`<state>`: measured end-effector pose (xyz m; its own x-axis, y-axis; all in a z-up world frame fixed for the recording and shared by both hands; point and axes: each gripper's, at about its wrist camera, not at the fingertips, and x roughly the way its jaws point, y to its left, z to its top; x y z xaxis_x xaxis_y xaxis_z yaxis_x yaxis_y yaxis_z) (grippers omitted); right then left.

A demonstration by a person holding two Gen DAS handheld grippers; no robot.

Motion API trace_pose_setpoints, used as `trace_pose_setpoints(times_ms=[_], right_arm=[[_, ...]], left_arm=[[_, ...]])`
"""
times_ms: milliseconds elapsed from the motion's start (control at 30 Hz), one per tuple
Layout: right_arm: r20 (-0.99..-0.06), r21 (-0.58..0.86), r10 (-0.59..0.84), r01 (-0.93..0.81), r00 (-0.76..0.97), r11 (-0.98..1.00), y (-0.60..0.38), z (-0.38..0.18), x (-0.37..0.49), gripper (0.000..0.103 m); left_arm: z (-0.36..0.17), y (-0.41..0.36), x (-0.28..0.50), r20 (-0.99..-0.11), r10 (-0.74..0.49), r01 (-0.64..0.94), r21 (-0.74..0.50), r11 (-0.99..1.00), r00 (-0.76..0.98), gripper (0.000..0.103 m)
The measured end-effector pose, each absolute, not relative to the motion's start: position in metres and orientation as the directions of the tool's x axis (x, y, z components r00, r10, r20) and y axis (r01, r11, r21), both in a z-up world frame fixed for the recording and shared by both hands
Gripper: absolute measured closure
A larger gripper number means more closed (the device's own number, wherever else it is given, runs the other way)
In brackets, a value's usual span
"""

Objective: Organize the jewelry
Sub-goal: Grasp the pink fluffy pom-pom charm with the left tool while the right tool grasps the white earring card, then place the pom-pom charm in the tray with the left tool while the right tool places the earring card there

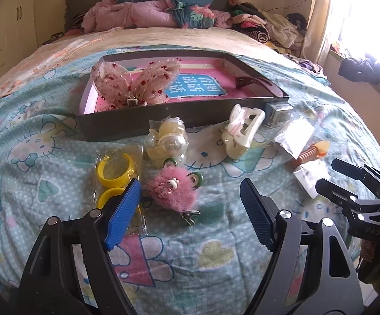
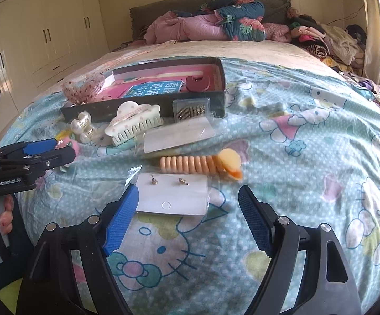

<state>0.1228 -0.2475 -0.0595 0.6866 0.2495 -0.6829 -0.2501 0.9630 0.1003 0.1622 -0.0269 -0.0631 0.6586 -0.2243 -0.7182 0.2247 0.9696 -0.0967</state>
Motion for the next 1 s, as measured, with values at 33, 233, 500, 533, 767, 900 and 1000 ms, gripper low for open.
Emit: trace_pose_setpoints(times_ms=[33,233,500,533,767,900,1000], right_arm=[[-0.685,0.106,0.257,-0.255,0.682,0.961,-0.246,-0.061,0.123,0.027],[-0.689,0.122,0.273,-0.264,0.671,0.957,-0.238,-0.067,0.128,0.017],[-0.699,0.045,0.228,-0.277,0.677,0.960,-0.225,-0.074,0.133,0.030],[-0.699,0.028,0.225,-0.288,0.679,0.957,-0.222,-0.075,0.132,0.034],[-0.689,0.038,0.277,-0.349,0.670,0.937,-0.216,-0.069,0.122,0.039],[-0.677,0.049,0.315,-0.385,0.665,0.921,-0.207,-0.061,0.117,0.039],[-0.667,0.045,0.331,-0.407,0.667,0.912,-0.199,-0.054,0.116,0.039]], left_arm=[[-0.064,-0.027,0.163,-0.721,-0.223,0.225,-0.096,0.970,0.656,0.040],[-0.072,-0.029,0.172,-0.738,-0.209,0.214,-0.090,0.973,0.641,0.051],[-0.073,-0.025,0.173,-0.737,-0.231,0.220,-0.114,0.969,0.635,0.071],[-0.072,-0.026,0.171,-0.732,-0.240,0.226,-0.121,0.967,0.637,0.071],[-0.061,-0.026,0.160,-0.703,-0.282,0.260,-0.141,0.955,0.653,0.071],[-0.051,-0.020,0.155,-0.678,-0.294,0.257,-0.158,0.954,0.674,0.071],[-0.043,-0.014,0.155,-0.661,-0.298,0.246,-0.174,0.954,0.688,0.071]])
